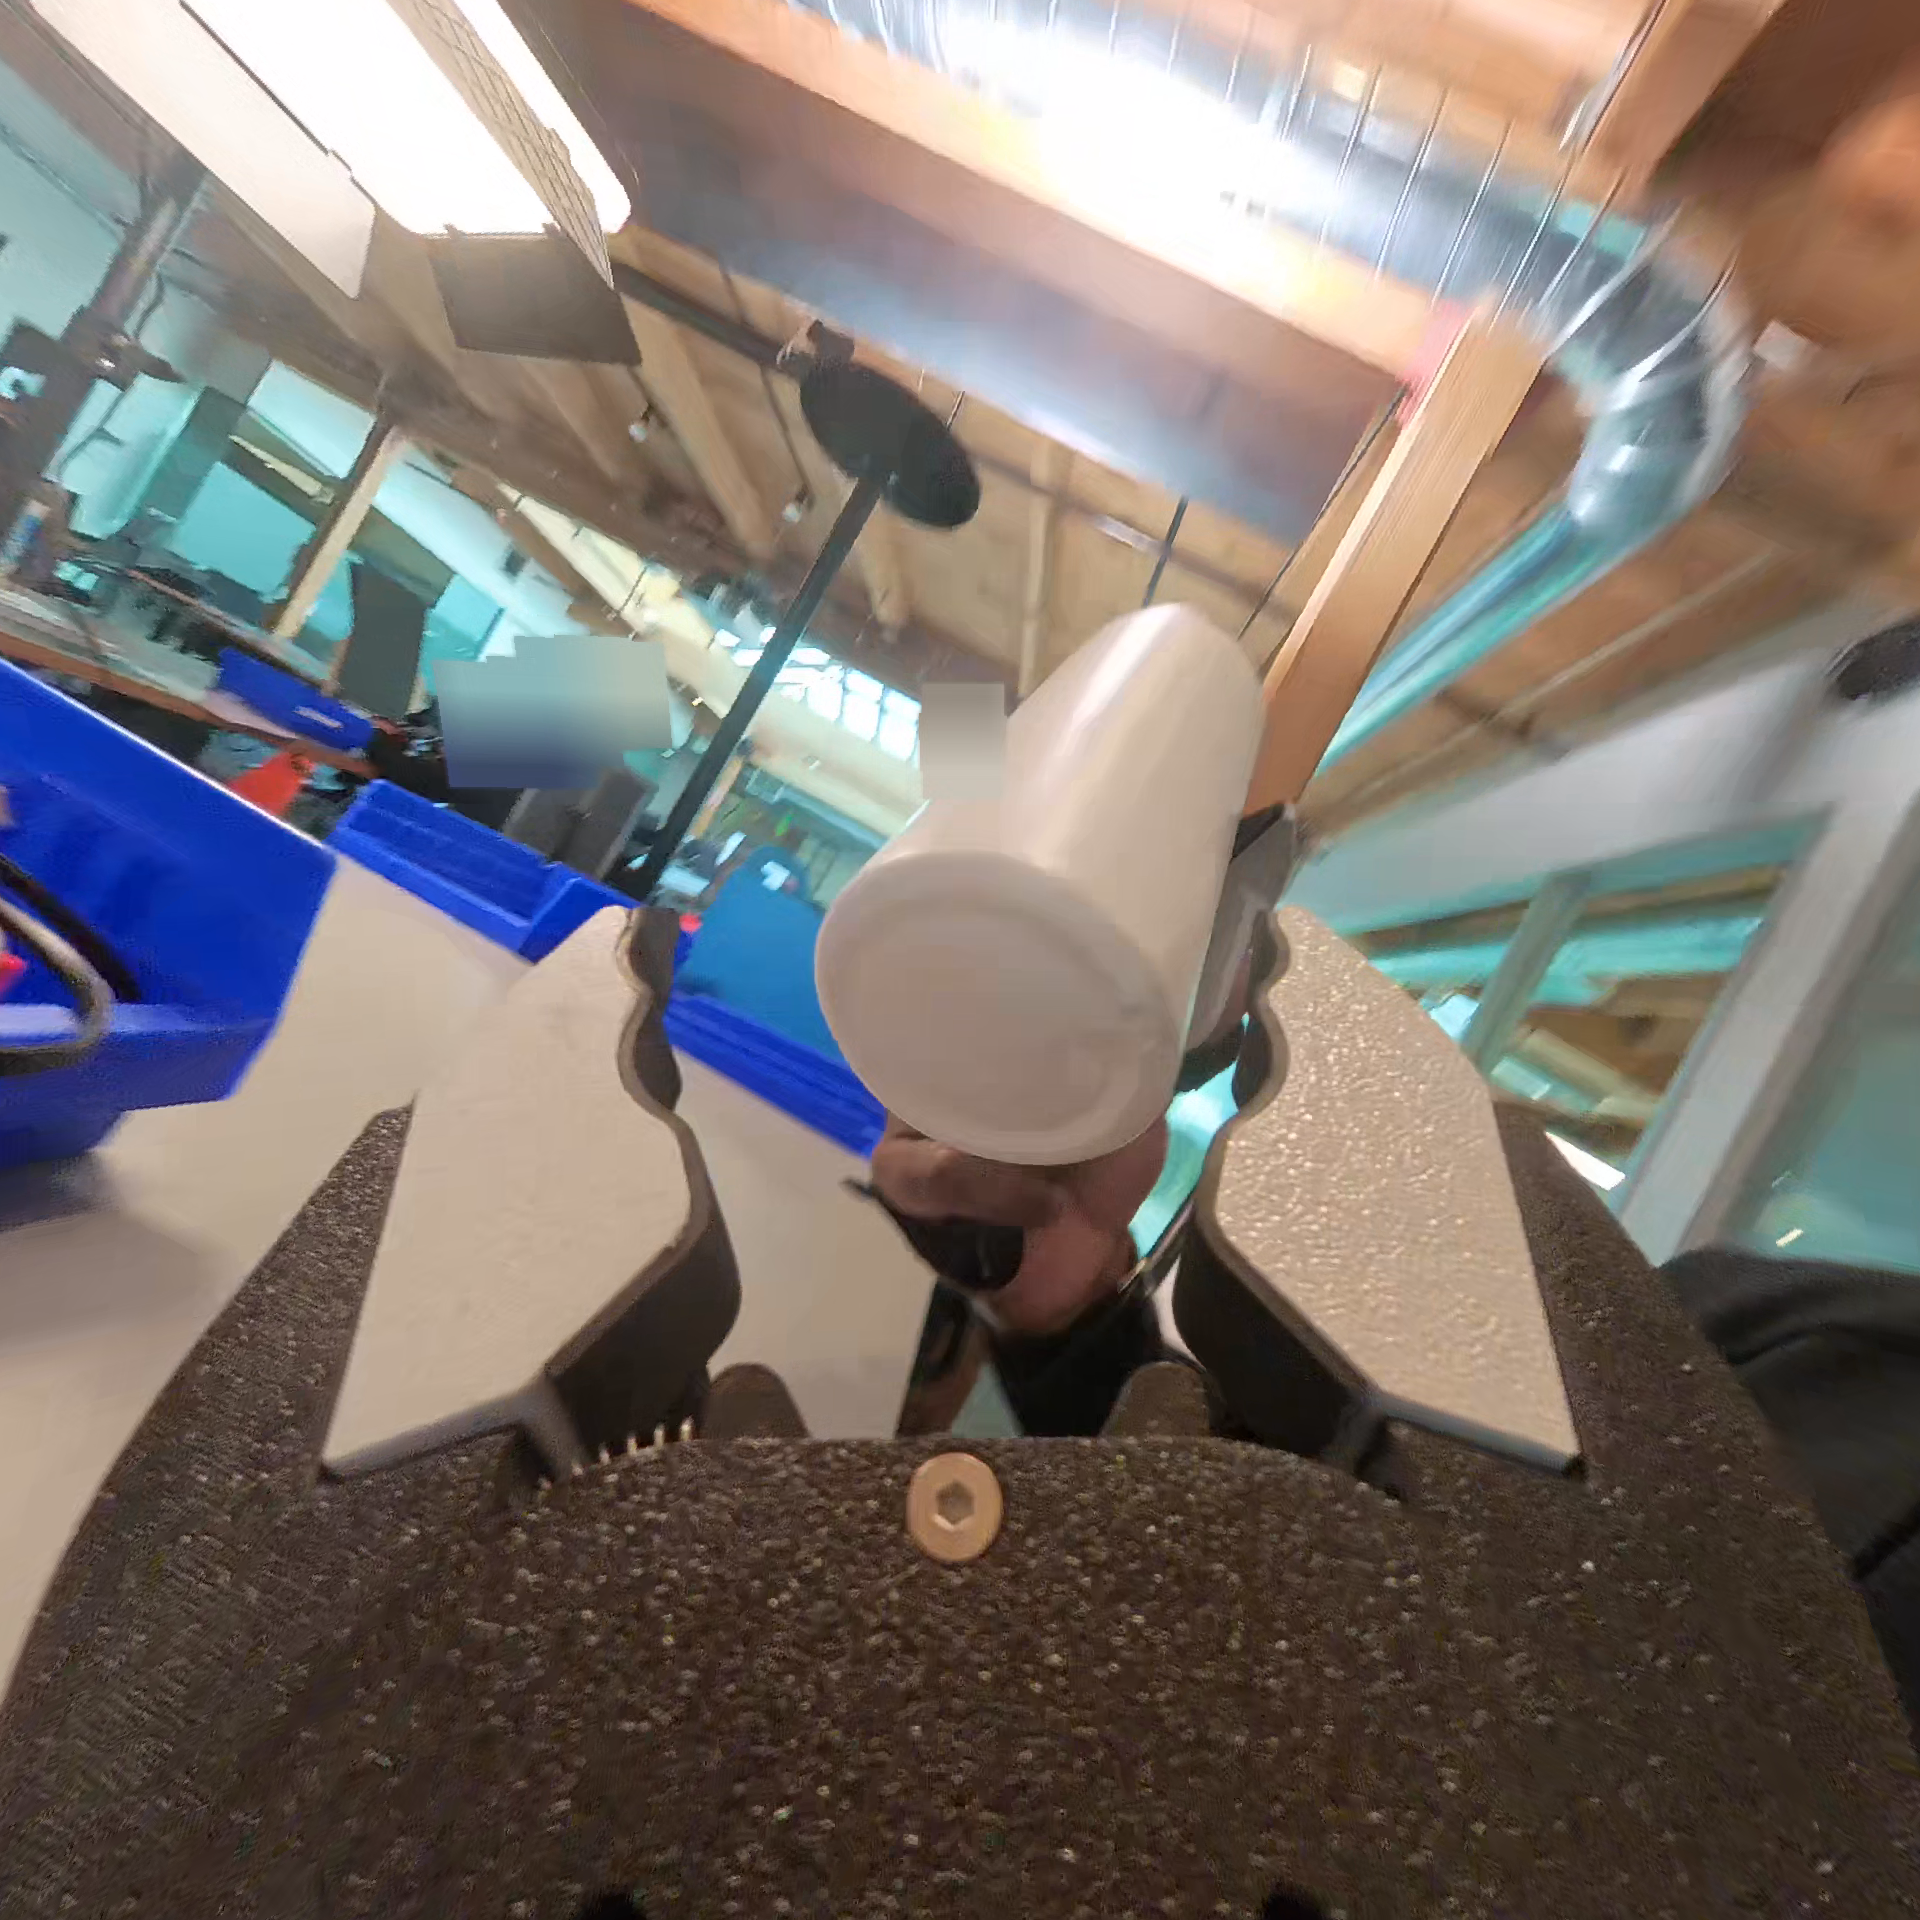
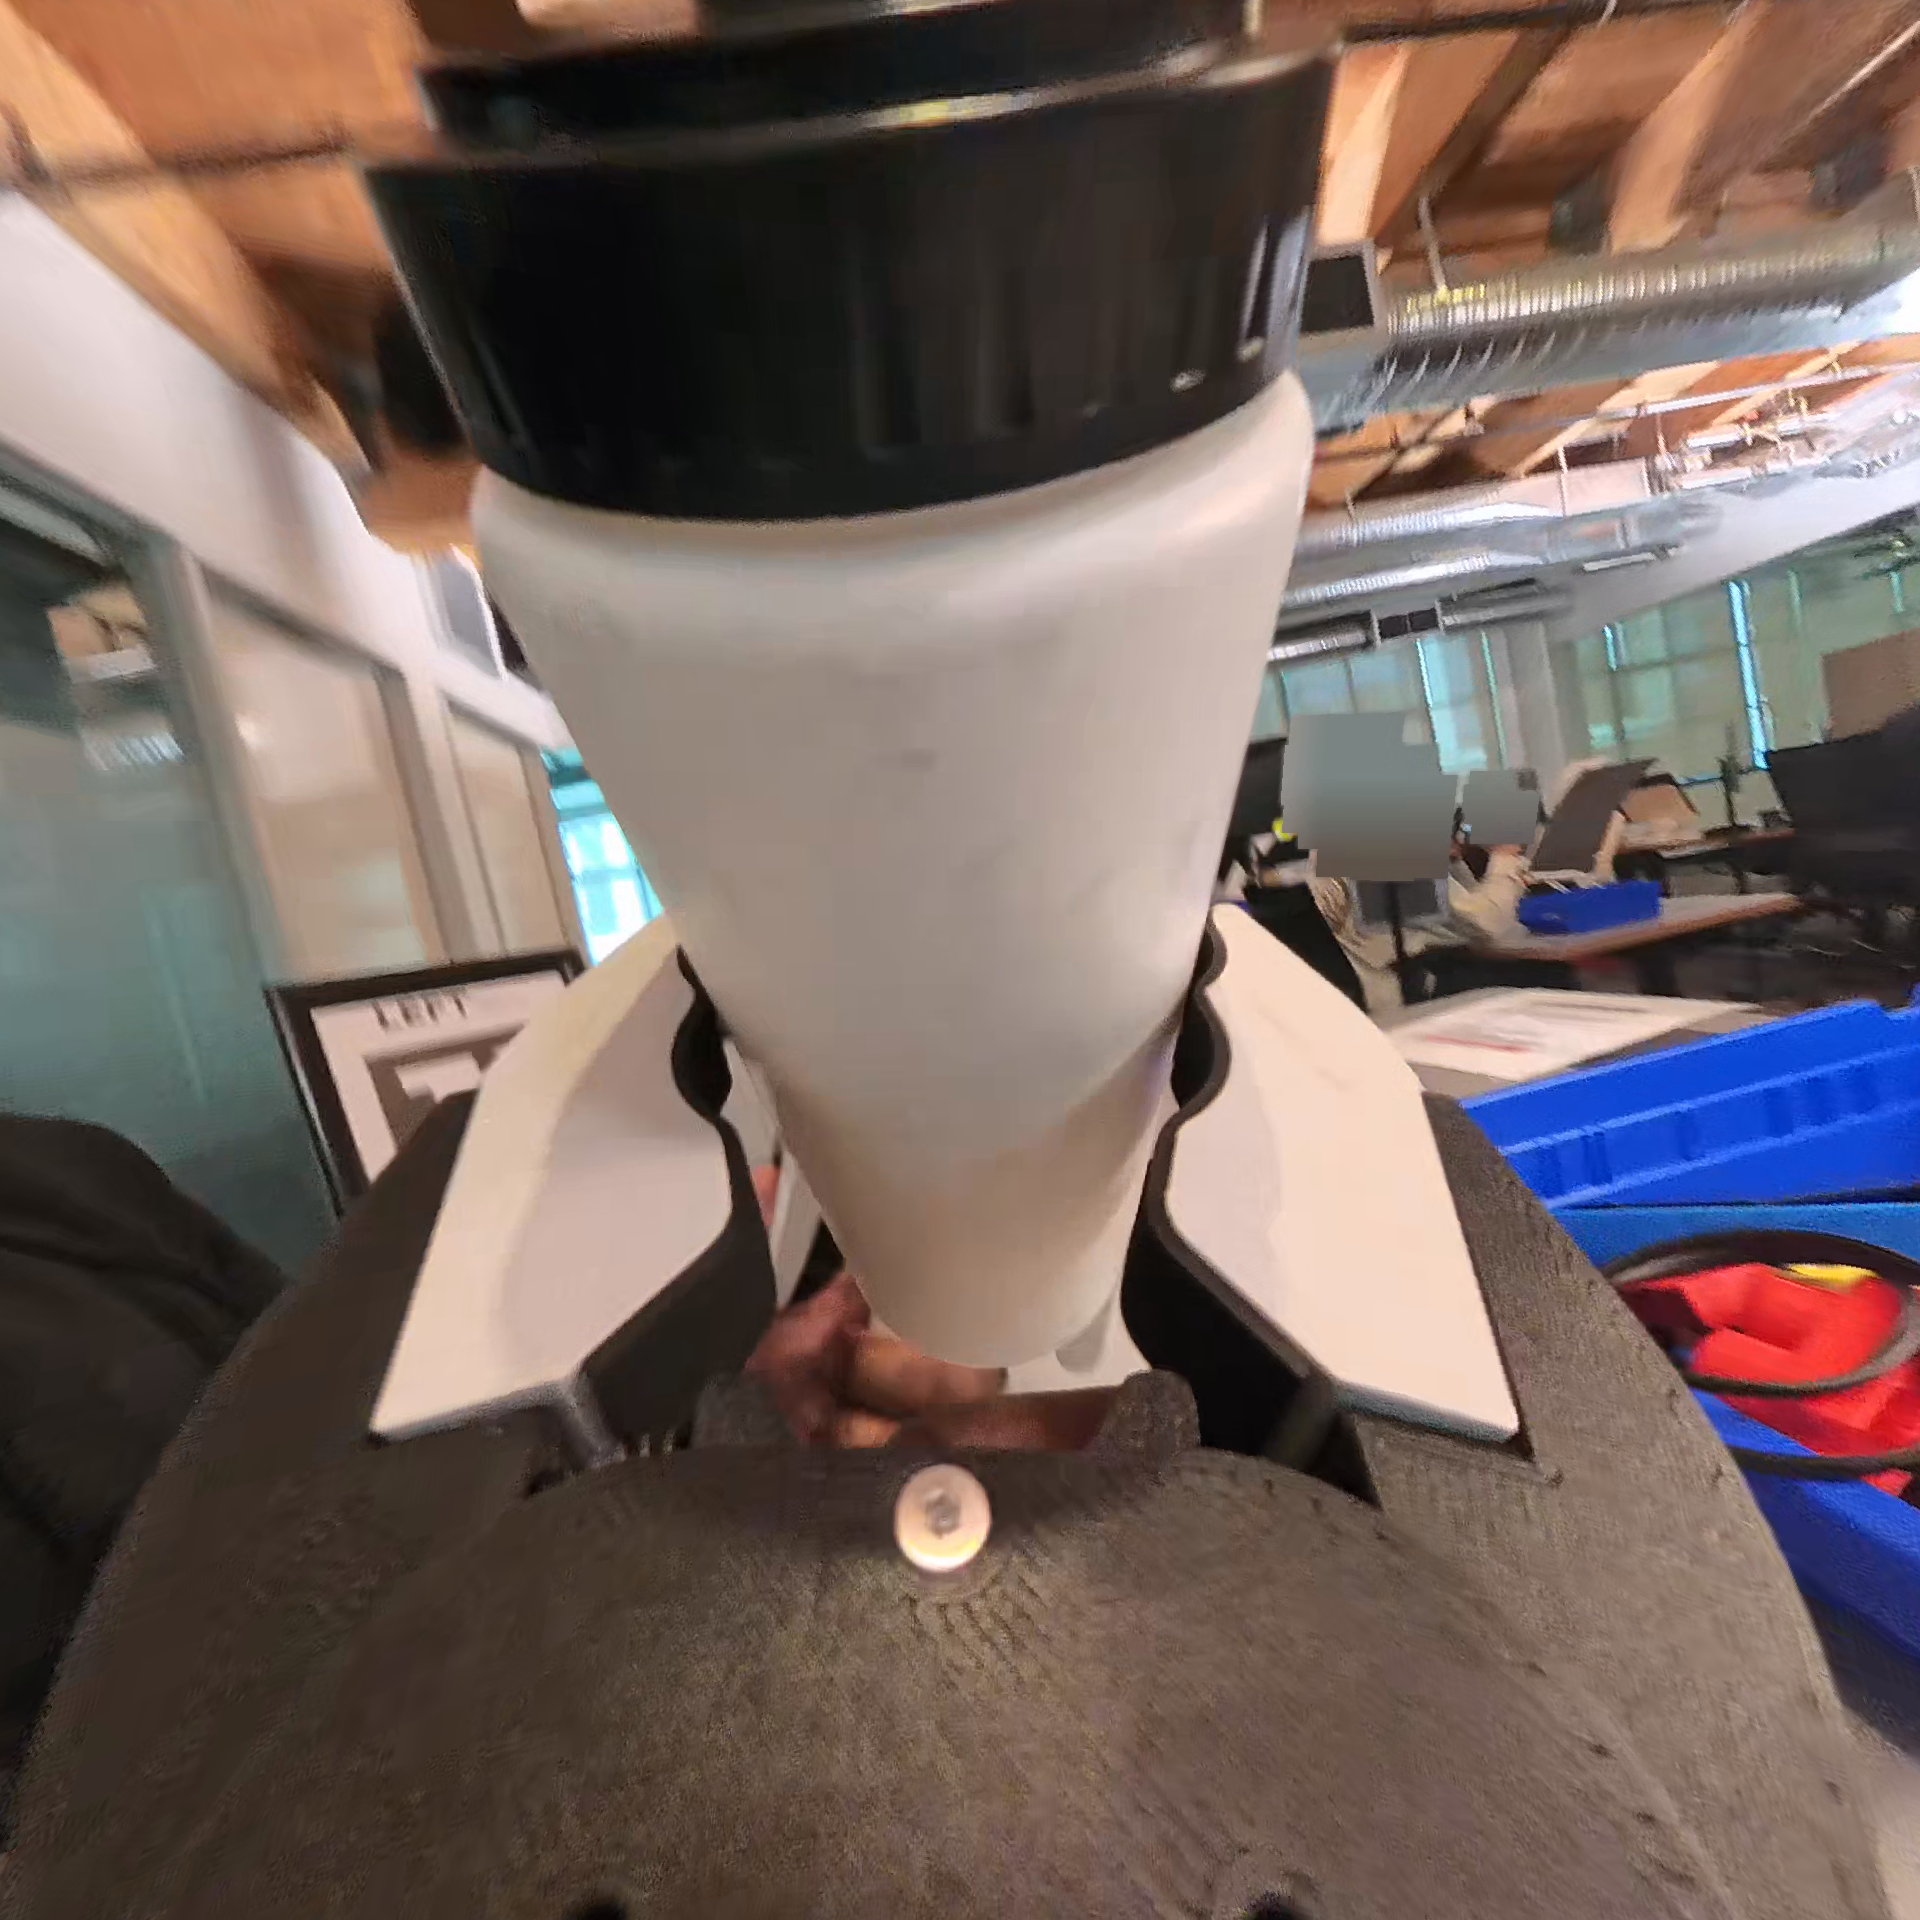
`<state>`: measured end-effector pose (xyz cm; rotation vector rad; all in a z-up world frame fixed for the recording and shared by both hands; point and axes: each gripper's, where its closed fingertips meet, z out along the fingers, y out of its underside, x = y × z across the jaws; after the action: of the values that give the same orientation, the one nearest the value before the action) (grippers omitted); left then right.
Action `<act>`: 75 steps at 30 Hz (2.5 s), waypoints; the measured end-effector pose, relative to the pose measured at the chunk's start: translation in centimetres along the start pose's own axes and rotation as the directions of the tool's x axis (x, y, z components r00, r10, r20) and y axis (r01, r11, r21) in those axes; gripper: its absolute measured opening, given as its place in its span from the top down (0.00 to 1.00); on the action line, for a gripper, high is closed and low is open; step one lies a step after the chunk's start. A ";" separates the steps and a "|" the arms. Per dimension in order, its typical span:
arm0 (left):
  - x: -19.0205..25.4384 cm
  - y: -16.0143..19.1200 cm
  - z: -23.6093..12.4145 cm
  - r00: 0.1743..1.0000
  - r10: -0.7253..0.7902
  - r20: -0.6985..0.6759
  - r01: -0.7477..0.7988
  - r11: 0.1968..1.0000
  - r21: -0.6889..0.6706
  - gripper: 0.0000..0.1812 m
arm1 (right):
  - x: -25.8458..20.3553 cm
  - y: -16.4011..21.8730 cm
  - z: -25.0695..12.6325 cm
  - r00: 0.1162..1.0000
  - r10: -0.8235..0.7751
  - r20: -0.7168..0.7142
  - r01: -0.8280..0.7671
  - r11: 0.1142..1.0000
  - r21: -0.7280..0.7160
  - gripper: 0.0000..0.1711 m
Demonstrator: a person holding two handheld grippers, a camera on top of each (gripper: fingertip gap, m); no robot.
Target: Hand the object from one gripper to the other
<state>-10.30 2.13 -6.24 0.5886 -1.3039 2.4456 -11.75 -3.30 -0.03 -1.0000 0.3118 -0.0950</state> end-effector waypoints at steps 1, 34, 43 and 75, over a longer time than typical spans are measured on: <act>0.0 0.1 0.2 0.998 -0.053 -0.020 0.053 0.998 0.035 0.40 | 0.1 -0.3 -0.1 0.999 0.031 0.007 -0.031 0.999 0.041 0.49; -0.4 1.9 0.8 0.868 -0.482 -0.120 0.494 0.865 0.095 0.41 | 2.2 4.5 1.5 0.989 0.067 -0.133 -0.086 0.985 -0.149 0.50; -1.7 0.8 -0.2 0.841 -0.530 -0.113 0.542 0.820 0.185 0.42 | 3.6 4.8 0.6 0.932 -0.242 -0.268 0.140 0.926 -0.349 0.39; -0.6 -2.3 -4.3 0.938 -0.343 -0.049 0.324 0.917 -0.232 0.42 | 0.6 6.5 -0.8 0.709 -0.700 0.085 0.617 0.558 -0.555 0.41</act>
<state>-9.69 6.94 -7.09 0.5822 -1.2967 1.9969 -11.81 -0.55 -5.97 -1.6669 0.0649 -0.8261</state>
